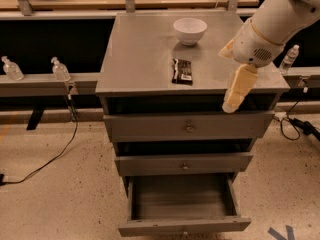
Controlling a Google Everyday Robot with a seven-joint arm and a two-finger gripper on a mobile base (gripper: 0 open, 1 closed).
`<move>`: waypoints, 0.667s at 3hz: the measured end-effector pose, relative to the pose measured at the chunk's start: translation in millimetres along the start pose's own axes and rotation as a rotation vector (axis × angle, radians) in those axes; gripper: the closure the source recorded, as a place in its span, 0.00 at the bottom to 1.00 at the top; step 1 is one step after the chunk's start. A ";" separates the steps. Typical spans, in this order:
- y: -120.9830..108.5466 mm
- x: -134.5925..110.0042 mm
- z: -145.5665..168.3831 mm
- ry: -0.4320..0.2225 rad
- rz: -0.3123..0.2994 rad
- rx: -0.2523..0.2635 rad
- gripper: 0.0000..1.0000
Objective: Place rxbar chocolate into bottom drawer
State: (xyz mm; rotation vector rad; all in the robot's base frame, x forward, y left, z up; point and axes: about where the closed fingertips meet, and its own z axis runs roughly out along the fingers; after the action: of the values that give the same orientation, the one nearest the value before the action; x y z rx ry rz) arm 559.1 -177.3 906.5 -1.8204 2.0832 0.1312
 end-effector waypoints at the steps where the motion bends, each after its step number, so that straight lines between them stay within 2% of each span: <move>1: -62.3 -23.6 25.9 -0.079 -0.020 0.031 0.00; 2: -110.0 -43.5 39.3 -0.152 -0.013 0.091 0.00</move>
Offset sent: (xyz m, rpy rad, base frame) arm 0.1849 0.0483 0.0100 0.2205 -0.2136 -0.0225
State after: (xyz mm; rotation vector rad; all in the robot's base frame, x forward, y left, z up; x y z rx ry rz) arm 678.6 -142.2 903.3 -1.7146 1.9413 0.1632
